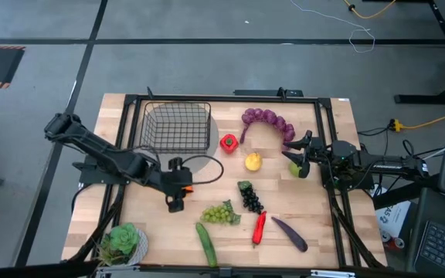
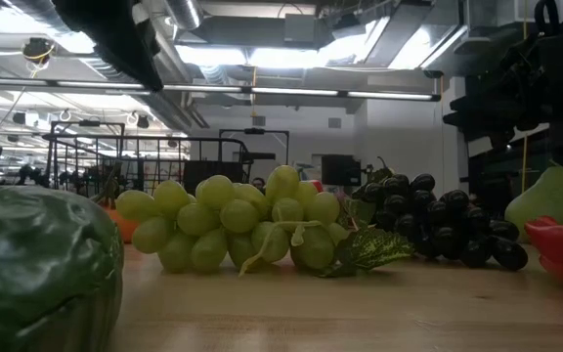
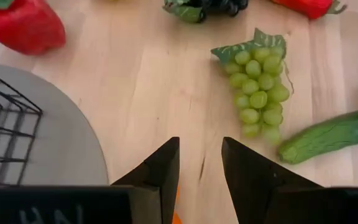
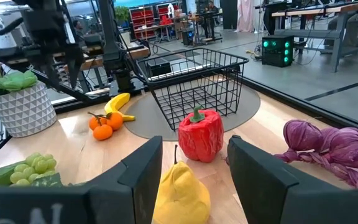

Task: Build produce basket
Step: Put the tangerines into the wire basket

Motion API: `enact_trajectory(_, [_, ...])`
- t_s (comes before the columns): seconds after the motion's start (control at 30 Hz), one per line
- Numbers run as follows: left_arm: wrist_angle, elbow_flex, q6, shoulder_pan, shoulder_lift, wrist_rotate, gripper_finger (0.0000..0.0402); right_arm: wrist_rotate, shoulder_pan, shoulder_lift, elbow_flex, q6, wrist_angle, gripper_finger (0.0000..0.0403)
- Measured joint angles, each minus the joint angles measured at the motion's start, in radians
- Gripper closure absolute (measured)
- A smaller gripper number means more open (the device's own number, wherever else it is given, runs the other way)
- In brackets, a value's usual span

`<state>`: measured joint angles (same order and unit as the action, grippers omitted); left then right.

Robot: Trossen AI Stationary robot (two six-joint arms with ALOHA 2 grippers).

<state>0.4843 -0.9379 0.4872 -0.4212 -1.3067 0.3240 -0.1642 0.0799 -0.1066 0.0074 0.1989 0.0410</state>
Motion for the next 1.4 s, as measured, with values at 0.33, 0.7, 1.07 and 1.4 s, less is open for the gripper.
enact_trajectory(0.33, [0.035,0.000,0.031,-0.006,-0.098,0.001,0.0287,0.000,0.000,0.000,0.000,0.002,0.000,0.0219])
enact_trajectory(0.7, [0.092,0.001,0.031,-0.006,-0.183,0.001,0.0287,0.000,0.000,0.000,0.000,0.002,0.000,0.0219])
enact_trajectory(1.07, [0.150,0.002,0.028,-0.005,-0.213,0.016,0.0287,0.000,0.000,0.000,0.000,0.002,0.000,0.0219])
enact_trajectory(1.4, [0.163,0.002,0.042,-0.005,-0.213,0.031,0.0287,0.002,0.000,0.000,0.000,0.002,-0.001,0.0219])
